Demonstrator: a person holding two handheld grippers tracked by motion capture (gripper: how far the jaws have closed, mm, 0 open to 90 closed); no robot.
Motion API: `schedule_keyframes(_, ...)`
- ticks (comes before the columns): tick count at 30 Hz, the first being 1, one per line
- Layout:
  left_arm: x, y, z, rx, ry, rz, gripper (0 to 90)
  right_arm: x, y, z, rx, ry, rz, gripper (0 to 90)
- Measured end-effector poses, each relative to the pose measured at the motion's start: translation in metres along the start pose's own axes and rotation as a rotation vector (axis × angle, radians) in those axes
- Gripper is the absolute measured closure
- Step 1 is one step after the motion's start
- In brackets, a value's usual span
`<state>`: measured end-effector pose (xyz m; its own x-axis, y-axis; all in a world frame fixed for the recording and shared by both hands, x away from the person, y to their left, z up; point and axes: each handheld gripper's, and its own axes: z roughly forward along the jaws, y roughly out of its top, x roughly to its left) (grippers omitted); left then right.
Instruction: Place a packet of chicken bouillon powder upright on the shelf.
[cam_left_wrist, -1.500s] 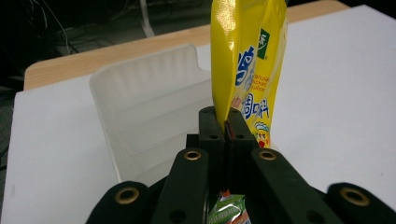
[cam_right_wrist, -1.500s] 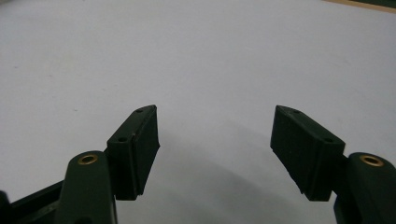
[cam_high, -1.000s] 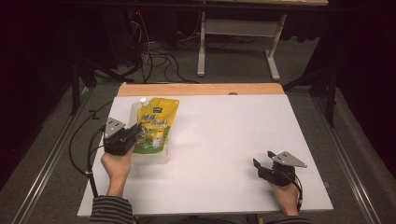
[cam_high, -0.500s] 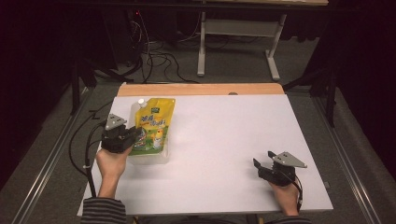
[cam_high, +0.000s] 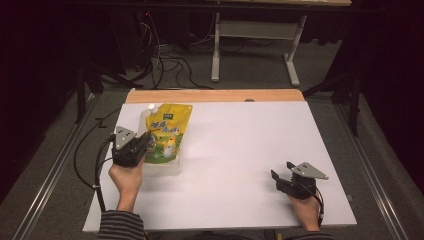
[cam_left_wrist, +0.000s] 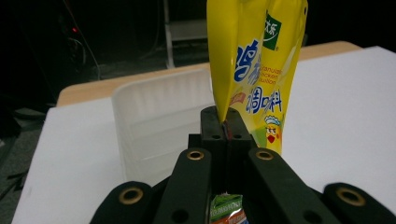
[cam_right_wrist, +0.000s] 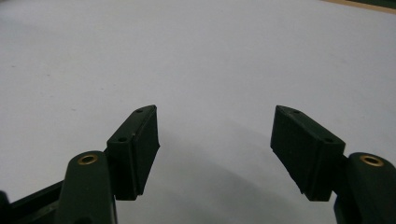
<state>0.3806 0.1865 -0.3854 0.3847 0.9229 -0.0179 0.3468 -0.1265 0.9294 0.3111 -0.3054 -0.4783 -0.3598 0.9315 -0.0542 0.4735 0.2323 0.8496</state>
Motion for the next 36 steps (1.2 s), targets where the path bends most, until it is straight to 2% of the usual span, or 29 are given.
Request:
schedule_keyframes(3, 0.003, -0.011, 0.004, -0.043, 0.006, -0.056, 90.0, 0.000, 0.000, 0.000, -0.002, -0.003, 0.003, 32.8)
schedule_keyframes(6, 0.001, -0.018, 0.007, -0.028, 0.011, -0.057, 88.9, 0.000, 0.000, 0.000, -0.002, -0.001, 0.005, 32.7)
schedule_keyframes(8, 0.002, -0.020, 0.004, -0.029, 0.011, -0.074, 87.3, 0.000, 0.000, 0.000, -0.004, 0.000, 0.002, 32.7)
schedule_keyframes(9, 0.001, -0.021, 0.000, -0.010, 0.018, -0.048, 86.6, 0.000, 0.000, 0.000, 0.001, 0.000, 0.002, 32.7)
schedule_keyframes(10, 0.001, -0.021, 0.000, -0.010, 0.018, -0.048, 86.0, 0.000, 0.000, 0.000, 0.002, 0.000, 0.000, 32.7)
schedule_keyframes(14, 0.003, -0.021, -0.006, 0.040, 0.006, -0.023, 84.4, 0.001, 0.000, 0.000, 0.000, -0.005, -0.001, 32.6)
schedule_keyframes(15, 0.005, -0.021, -0.008, 0.068, -0.005, -0.016, 84.2, 0.001, 0.000, 0.000, 0.000, -0.006, -0.004, 32.6)
schedule_keyframes(19, 0.006, -0.020, -0.009, 0.101, -0.014, -0.001, 83.8, 0.000, 0.000, 0.000, -0.003, -0.007, -0.007, 32.6)
schedule_keyframes(23, 0.010, -0.020, -0.009, 0.145, -0.040, -0.007, 83.5, 0.001, 0.000, 0.000, 0.001, -0.006, -0.007, 32.6)
schedule_keyframes(28, 0.010, -0.018, -0.009, 0.161, -0.053, 0.009, 85.1, 0.001, 0.000, 0.000, -0.002, -0.006, -0.013, 32.6)
schedule_keyframes(31, 0.010, -0.020, -0.007, 0.137, -0.043, -0.001, 86.6, 0.001, 0.000, 0.000, 0.001, -0.008, -0.005, 32.5)
schedule_keyframes(36, 0.004, -0.025, -0.002, 0.044, 0.002, -0.019, 89.5, 0.001, 0.000, 0.000, 0.002, -0.010, -0.016, 32.5)
